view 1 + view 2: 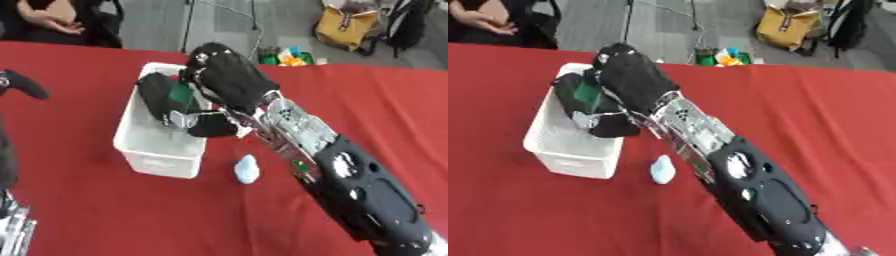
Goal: Pick up objects on the table and place them in the box.
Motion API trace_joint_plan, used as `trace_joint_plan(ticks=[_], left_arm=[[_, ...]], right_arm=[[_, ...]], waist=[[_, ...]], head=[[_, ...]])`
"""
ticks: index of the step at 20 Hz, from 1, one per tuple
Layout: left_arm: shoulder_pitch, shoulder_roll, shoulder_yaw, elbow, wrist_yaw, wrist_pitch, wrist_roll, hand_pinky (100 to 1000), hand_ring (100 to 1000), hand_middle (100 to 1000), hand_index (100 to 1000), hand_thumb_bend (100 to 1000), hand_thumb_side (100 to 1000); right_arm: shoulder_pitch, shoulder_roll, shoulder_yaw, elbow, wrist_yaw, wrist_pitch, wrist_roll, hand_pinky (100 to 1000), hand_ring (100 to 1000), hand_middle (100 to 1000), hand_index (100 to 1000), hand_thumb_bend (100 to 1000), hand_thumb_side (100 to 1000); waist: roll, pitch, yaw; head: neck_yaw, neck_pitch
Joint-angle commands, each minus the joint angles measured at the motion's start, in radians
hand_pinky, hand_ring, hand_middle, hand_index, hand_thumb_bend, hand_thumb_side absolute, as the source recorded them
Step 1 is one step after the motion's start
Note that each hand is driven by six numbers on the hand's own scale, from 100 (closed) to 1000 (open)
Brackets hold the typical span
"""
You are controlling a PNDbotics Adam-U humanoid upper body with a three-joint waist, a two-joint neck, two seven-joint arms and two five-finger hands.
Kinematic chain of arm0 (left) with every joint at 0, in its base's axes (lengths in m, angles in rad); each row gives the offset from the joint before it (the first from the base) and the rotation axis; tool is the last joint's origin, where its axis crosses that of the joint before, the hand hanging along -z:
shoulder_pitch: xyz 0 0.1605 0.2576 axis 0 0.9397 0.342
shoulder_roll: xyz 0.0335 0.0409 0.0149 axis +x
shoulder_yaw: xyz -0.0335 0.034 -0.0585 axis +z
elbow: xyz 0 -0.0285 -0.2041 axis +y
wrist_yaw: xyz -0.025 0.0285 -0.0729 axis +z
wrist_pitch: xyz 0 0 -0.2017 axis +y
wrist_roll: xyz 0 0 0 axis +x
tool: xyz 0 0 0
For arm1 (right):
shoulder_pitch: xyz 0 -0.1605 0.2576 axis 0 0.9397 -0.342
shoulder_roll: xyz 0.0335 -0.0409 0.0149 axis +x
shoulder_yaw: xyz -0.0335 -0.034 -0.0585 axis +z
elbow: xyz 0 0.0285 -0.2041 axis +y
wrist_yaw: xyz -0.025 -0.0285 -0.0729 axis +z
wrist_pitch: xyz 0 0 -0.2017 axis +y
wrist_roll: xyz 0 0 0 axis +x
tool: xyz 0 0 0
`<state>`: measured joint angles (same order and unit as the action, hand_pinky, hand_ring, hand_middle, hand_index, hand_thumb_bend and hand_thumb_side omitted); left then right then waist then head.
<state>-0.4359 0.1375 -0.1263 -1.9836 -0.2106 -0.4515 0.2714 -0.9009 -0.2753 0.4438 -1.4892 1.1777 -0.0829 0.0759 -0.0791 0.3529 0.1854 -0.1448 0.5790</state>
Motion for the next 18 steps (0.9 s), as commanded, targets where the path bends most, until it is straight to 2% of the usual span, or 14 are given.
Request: trace_joint_plan(ticks=[1, 2, 4, 6, 7, 13, 14, 16, 18], left_arm=[[-0.011, -0.005, -0.003, -0.016, 0.002, -0.002, -0.003, 405, 834, 793, 918, 111, 1000], [-0.011, -0.005, -0.004, -0.016, 0.002, -0.001, -0.004, 404, 834, 793, 918, 111, 1000], [-0.01, -0.006, -0.004, -0.016, 0.002, -0.001, -0.004, 403, 835, 792, 918, 111, 1000], [-0.01, -0.006, -0.004, -0.016, 0.002, -0.001, -0.005, 403, 835, 792, 918, 111, 1000], [-0.01, -0.006, -0.004, -0.016, 0.003, -0.001, -0.005, 403, 835, 792, 918, 110, 1000], [-0.01, -0.006, -0.004, -0.016, 0.003, -0.001, -0.003, 405, 835, 792, 918, 110, 1000], [-0.01, -0.006, -0.003, -0.016, 0.003, -0.001, -0.003, 412, 835, 793, 918, 112, 1000], [-0.007, -0.002, 0.002, -0.016, 0.003, -0.004, 0.007, 415, 834, 793, 918, 112, 1000], [-0.003, 0.003, 0.009, -0.016, 0.002, -0.01, 0.024, 427, 834, 793, 916, 115, 1000]], right_arm=[[-0.015, -0.007, -0.011, -0.004, -0.01, -0.012, -0.002, 850, 782, 439, 670, 263, 938], [-0.015, -0.007, -0.012, -0.004, -0.011, -0.015, -0.003, 850, 781, 441, 679, 319, 944], [-0.015, -0.007, -0.013, -0.003, -0.014, -0.021, -0.004, 849, 779, 438, 679, 351, 942], [-0.015, -0.007, -0.013, -0.005, -0.018, -0.026, -0.004, 847, 776, 434, 677, 335, 956], [-0.015, -0.008, -0.014, -0.007, -0.021, -0.027, -0.005, 846, 775, 432, 676, 357, 944], [-0.009, -0.024, -0.018, -0.039, -0.053, -0.025, -0.009, 839, 763, 418, 669, 362, 943], [-0.009, -0.025, -0.022, -0.047, -0.061, -0.022, -0.011, 801, 712, 390, 647, 404, 955], [-0.004, -0.033, -0.052, -0.115, -0.125, 0.001, -0.028, 791, 700, 387, 642, 414, 962], [0.003, -0.048, -0.101, -0.235, -0.228, 0.044, -0.059, 750, 659, 369, 622, 437, 994]], waist=[[0.005, -0.017, 0.002], [0.005, -0.017, 0.003], [0.006, -0.016, 0.003], [0.007, -0.016, 0.002], [0.007, -0.016, 0.002], [0.009, -0.018, -0.002], [0.01, -0.019, -0.003], [0.013, -0.024, -0.012], [0.019, -0.034, -0.024]], head=[[-0.003, -0.009], [-0.003, -0.009], [-0.003, -0.008], [-0.002, -0.007], [-0.001, -0.007], [0.001, -0.005], [0.003, -0.003], [0.012, 0.003], [0.029, 0.011]])
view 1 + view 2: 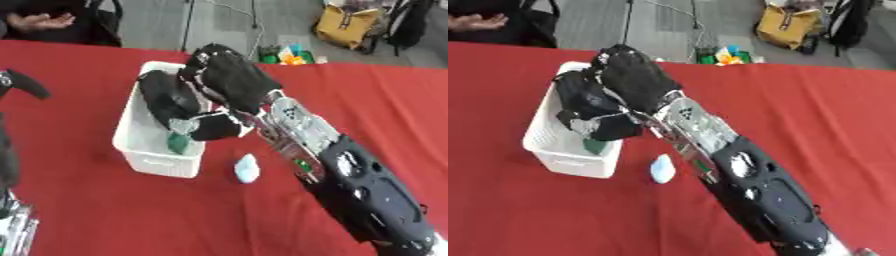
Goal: Pick up objects on the table and place them in the box.
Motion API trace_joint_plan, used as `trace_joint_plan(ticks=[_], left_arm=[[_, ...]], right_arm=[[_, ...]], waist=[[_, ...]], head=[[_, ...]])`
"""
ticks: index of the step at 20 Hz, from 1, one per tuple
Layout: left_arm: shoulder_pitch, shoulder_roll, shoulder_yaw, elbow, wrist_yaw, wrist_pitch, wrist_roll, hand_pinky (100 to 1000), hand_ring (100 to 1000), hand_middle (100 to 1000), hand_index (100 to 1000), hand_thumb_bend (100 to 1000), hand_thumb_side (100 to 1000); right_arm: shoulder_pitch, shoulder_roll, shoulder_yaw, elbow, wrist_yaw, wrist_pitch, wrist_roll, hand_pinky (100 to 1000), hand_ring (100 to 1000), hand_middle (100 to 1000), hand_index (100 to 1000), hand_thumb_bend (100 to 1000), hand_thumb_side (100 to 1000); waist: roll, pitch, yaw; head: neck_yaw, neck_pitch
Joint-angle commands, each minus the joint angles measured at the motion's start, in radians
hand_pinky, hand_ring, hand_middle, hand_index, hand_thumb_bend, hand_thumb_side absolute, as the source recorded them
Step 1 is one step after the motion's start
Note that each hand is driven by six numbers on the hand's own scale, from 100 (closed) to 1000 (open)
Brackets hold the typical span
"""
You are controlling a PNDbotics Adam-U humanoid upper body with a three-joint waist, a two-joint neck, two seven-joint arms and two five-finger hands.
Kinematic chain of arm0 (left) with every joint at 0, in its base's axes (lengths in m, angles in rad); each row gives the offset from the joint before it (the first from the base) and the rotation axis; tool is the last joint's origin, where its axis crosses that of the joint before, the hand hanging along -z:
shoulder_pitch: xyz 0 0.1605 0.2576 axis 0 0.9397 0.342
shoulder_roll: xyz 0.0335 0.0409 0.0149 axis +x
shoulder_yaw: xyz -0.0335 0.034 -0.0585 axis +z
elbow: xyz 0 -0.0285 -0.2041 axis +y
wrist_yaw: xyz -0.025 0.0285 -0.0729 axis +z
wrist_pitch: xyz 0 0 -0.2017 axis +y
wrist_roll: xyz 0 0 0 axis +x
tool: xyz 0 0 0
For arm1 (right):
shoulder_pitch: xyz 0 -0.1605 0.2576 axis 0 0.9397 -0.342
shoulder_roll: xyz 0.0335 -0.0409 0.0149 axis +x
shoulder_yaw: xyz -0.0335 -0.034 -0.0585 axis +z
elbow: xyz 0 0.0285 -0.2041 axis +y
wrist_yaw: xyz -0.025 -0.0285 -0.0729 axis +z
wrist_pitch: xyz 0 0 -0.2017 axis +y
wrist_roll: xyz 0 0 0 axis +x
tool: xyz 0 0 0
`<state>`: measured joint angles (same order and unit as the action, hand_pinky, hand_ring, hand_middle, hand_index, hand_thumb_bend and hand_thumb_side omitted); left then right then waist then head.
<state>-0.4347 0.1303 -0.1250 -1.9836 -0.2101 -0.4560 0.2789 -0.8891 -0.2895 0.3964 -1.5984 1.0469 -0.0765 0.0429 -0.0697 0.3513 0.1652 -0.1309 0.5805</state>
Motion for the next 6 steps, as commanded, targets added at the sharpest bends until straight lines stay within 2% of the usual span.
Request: trace_joint_plan(ticks=[1, 2, 4, 6], left_arm=[[-0.003, 0.012, 0.01, -0.016, 0.0, -0.008, 0.025, 427, 834, 793, 916, 115, 1000], [-0.002, 0.013, 0.01, -0.016, -0.002, -0.009, 0.031, 427, 834, 793, 916, 115, 1000], [0.003, 0.015, 0.015, -0.016, -0.006, -0.007, 0.041, 435, 834, 794, 917, 115, 1000], [0.008, 0.016, 0.021, -0.016, -0.01, -0.005, 0.05, 441, 834, 795, 917, 115, 1000]], right_arm=[[-0.002, -0.044, -0.07, -0.182, -0.148, 0.062, -0.03, 750, 659, 369, 622, 437, 994], [0.003, -0.054, -0.08, -0.225, -0.187, 0.083, -0.024, 750, 659, 369, 622, 437, 994], [0.024, -0.072, -0.14, -0.351, -0.306, 0.133, -0.06, 702, 635, 373, 604, 410, 1000], [0.045, -0.092, -0.202, -0.389, -0.437, 0.133, -0.147, 687, 638, 391, 603, 361, 1000]], waist=[[0.011, -0.035, -0.007], [0.012, -0.036, -0.009], [0.023, -0.05, -0.024], [0.038, -0.065, -0.044]], head=[[0.021, 0.012], [0.023, 0.013], [0.051, 0.023], [0.083, 0.036]])
